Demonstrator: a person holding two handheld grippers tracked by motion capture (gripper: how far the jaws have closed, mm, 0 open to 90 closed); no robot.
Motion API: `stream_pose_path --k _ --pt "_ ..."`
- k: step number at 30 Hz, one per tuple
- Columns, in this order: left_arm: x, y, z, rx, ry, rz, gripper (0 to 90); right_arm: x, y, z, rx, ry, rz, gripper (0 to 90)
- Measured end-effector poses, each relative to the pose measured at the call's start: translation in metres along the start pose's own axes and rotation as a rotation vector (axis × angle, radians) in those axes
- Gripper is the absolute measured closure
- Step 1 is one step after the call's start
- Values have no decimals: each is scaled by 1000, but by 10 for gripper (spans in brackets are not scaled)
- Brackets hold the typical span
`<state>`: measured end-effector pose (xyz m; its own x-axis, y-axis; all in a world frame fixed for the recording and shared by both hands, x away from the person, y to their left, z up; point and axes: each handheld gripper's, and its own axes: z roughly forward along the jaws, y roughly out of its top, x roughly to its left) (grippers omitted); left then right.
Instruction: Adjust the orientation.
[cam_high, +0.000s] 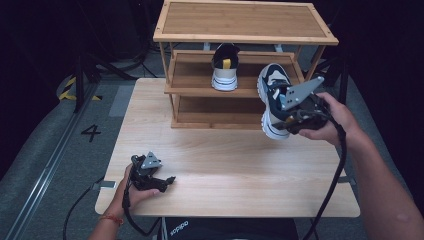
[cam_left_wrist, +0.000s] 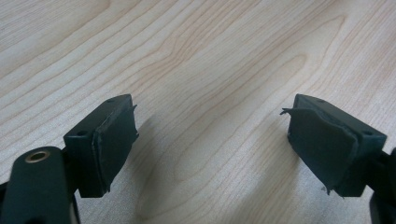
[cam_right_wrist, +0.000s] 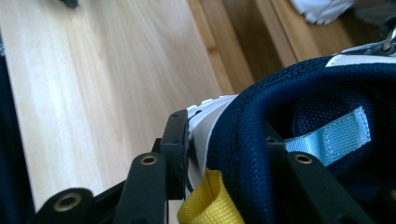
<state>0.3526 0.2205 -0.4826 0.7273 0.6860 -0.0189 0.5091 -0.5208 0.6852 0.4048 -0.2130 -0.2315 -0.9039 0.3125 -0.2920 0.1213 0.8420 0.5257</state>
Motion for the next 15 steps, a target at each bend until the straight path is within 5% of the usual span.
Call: stream_pose_path --k 15 --pt "0 0 0 0 0 0 159 -53 49 40 56 -13 -1 643"
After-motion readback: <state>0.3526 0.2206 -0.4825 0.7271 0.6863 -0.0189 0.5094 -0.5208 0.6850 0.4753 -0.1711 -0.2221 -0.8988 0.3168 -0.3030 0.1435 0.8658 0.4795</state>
